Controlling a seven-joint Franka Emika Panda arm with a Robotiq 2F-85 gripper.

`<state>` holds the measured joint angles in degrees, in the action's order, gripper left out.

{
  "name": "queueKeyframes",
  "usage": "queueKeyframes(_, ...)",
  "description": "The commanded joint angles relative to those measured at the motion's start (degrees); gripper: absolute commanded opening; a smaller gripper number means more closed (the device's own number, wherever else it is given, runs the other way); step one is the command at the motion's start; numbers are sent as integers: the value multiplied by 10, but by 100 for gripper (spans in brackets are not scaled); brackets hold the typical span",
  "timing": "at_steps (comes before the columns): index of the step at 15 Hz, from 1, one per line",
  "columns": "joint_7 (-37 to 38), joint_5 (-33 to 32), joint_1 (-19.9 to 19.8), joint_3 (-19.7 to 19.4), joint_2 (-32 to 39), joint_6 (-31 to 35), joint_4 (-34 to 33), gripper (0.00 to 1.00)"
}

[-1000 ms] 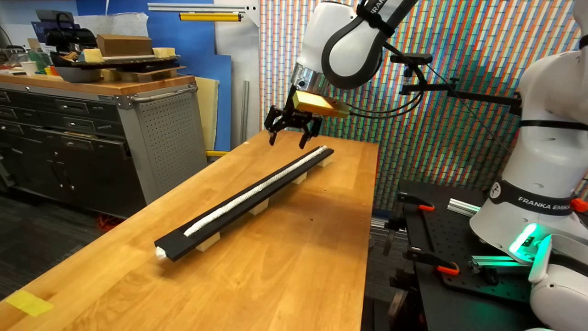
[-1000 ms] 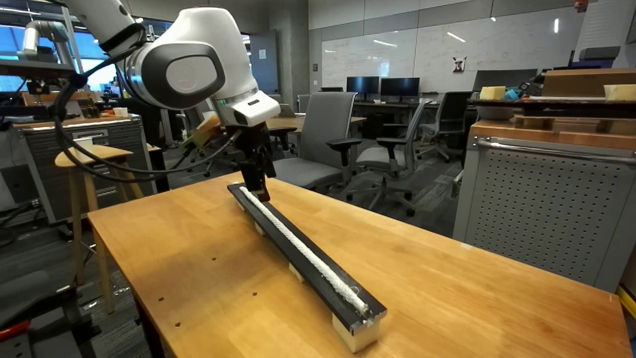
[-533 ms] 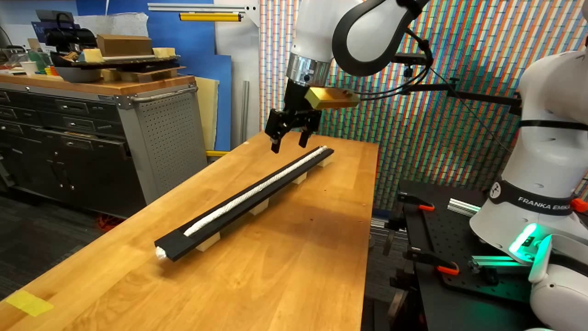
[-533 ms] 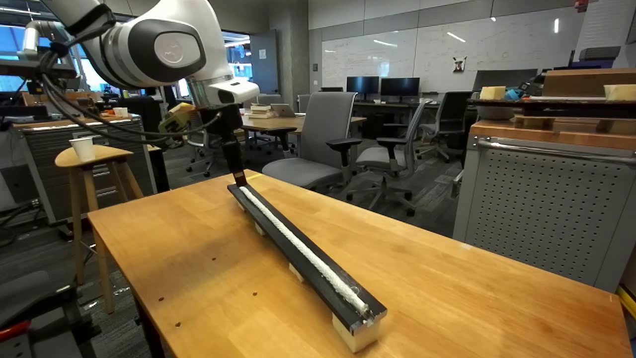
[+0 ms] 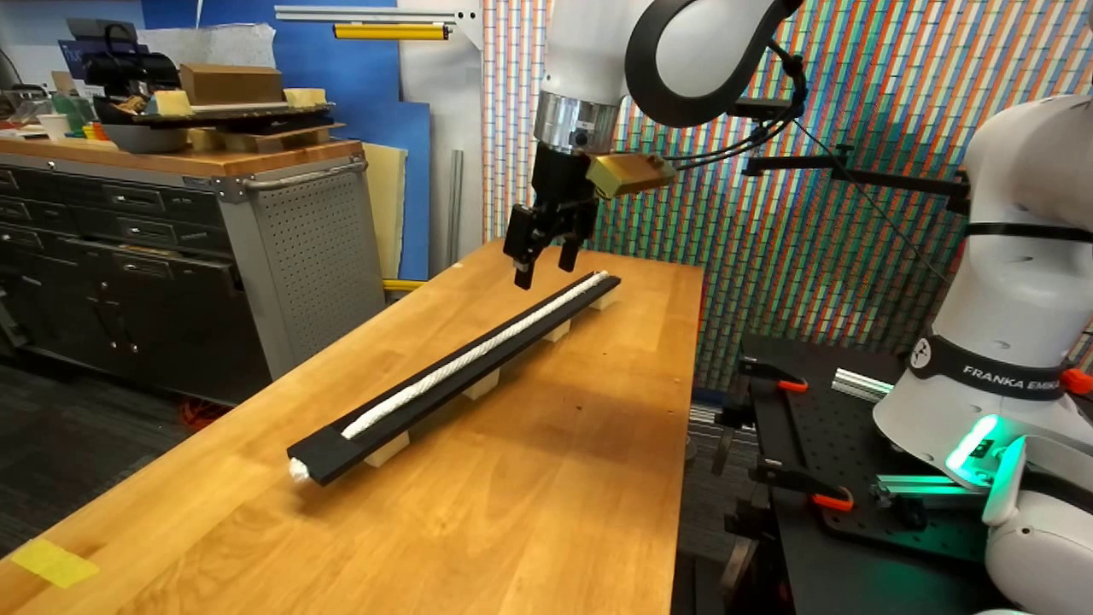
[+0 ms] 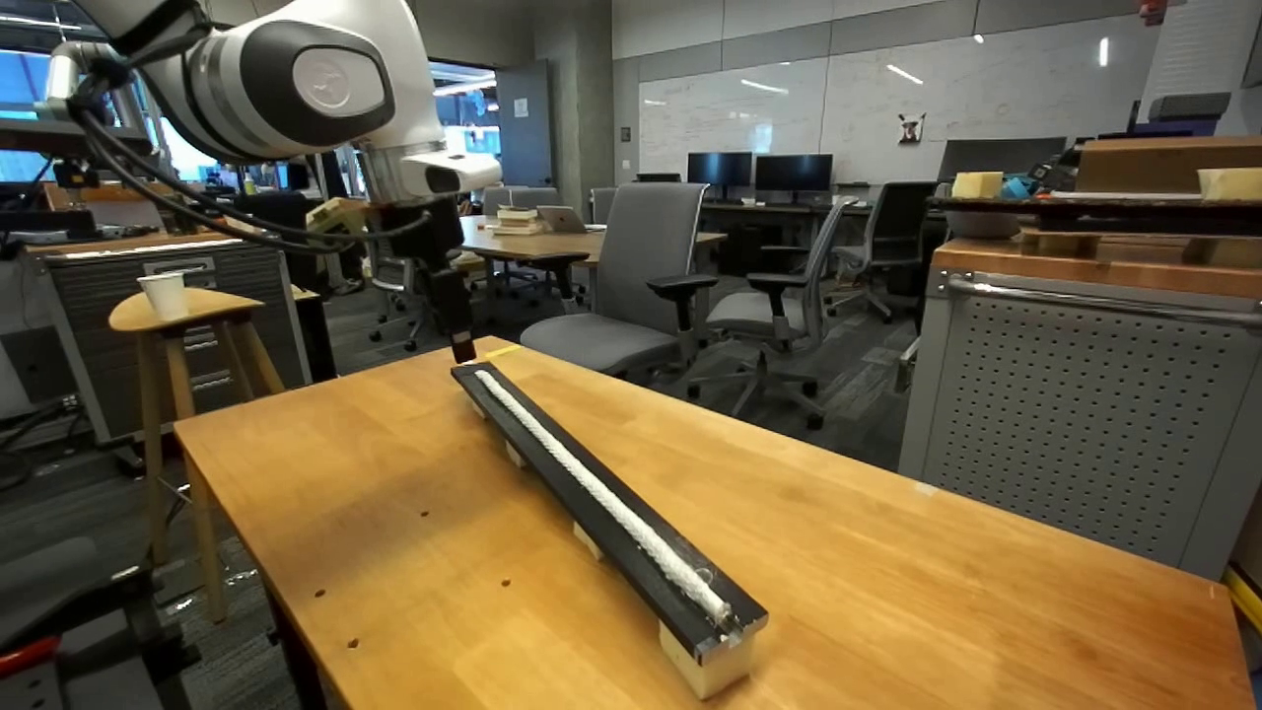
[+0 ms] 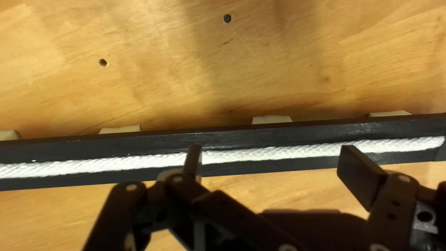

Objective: Pick up the rope and put it in between the black object.

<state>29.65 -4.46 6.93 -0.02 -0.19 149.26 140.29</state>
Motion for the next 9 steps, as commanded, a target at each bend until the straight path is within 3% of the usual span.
queueKeyframes(1, -2, 1, -13, 13, 0, -1, 0, 100)
queueKeyframes(9, 28, -12, -33, 2, 23, 7, -2, 100)
